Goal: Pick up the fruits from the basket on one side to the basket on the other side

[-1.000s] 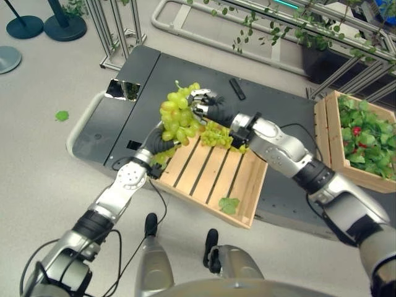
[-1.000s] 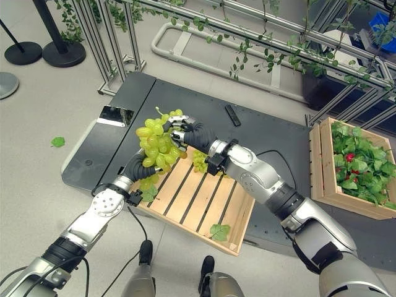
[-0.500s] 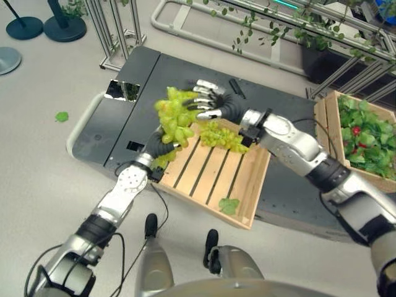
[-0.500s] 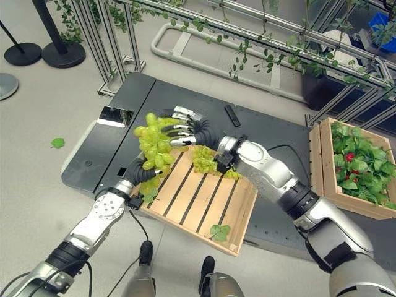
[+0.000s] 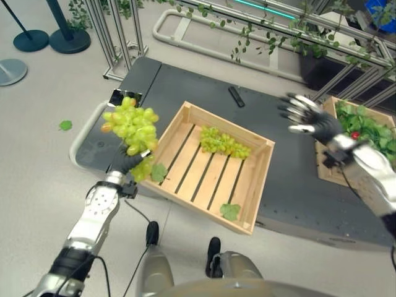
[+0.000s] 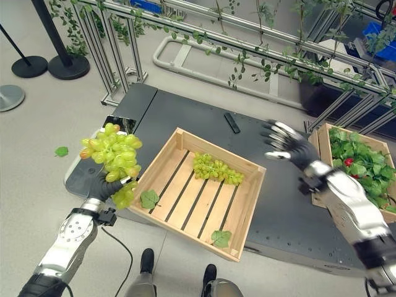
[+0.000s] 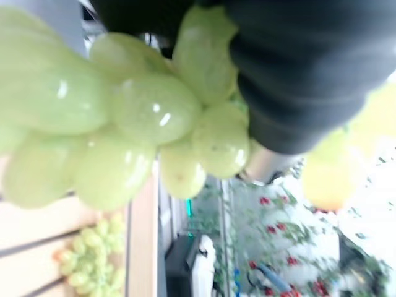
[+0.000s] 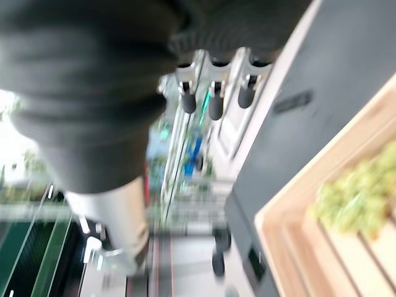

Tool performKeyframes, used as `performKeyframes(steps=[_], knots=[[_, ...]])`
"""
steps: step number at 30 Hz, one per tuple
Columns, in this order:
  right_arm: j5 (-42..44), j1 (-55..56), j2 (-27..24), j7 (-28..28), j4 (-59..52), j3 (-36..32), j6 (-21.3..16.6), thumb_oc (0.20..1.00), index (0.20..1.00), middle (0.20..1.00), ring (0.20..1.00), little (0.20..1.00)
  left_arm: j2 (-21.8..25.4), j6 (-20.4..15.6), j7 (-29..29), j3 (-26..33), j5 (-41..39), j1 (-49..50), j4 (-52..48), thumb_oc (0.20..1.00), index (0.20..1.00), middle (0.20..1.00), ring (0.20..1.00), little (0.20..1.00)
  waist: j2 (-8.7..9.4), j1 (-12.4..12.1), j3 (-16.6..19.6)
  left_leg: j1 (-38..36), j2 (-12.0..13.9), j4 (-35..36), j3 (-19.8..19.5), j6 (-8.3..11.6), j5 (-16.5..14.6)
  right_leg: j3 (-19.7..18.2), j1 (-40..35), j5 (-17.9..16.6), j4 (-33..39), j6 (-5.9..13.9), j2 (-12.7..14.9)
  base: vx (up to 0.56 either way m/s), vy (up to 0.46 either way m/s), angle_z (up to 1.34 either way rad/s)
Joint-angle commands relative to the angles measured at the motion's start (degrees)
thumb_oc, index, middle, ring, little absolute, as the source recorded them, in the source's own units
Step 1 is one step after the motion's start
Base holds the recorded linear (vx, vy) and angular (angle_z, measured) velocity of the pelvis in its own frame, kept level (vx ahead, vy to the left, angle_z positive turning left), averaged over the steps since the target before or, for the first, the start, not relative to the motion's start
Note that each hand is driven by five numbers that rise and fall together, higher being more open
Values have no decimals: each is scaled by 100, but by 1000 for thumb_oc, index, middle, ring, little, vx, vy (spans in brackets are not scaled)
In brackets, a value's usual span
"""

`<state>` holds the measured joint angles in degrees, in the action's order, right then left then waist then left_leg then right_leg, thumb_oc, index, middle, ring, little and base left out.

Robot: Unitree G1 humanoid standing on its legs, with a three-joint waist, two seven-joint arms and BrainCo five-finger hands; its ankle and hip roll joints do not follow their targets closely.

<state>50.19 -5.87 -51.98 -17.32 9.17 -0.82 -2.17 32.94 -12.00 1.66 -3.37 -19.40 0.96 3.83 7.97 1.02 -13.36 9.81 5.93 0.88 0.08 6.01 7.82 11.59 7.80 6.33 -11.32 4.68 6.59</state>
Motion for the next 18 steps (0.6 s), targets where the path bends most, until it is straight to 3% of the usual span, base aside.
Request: performKeyframes(steps=[1,6,10,11,15,18], knots=[[109,-323,201,81,-132,-228,-423,1000,1000,1000,1000,1000,51,-471,-55,380,-211,-157,-321,200,200,200,200,200,234,111,326,-316,-174,-437,-73,-134,-828,37,-56,-605,653,368,82,46,0,1],[-311,202,1154,596,-424,-1053,-785,1000,1000,1000,1000,1000,-70,-417,22,786,-103,102,-231,200,200,200,200,200,104,170,430,-404,-181,-405,-61,-150,-865,51,-156,-590,710,368,74,33,5,2],[-883,519,2306,1098,-704,-1404,-1098,1000,1000,1000,1000,1000,-311,-405,159,998,38,248,-150,200,200,200,200,200,-22,210,530,-456,-180,-382,-53,-182,-895,51,-236,-573,767,363,70,45,18,3],[-941,709,2794,1281,-706,-1455,-1216,1000,1000,1000,1000,1000,-436,-400,224,1077,127,355,-152,200,200,200,200,200,-87,225,574,-501,-186,-367,-42,-202,-908,46,-273,-559,781,362,66,43,19,1],[-1100,904,3190,1395,-712,-1466,-1239,1000,1000,1000,1000,1000,-580,-384,298,1208,185,514,-99,200,200,200,200,200,-163,238,581,-561,-207,-403,-12,-226,-955,7,-303,-520,745,357,67,12,8,-1],[-1335,755,3092,1509,-807,-1399,-1266,1000,1000,1000,1000,1000,-610,-424,364,1366,201,687,-141,200,200,200,200,200,-238,193,472,-578,-189,-571,37,-226,-1026,-74,-241,-435,549,311,38,-31,-19,-9]])
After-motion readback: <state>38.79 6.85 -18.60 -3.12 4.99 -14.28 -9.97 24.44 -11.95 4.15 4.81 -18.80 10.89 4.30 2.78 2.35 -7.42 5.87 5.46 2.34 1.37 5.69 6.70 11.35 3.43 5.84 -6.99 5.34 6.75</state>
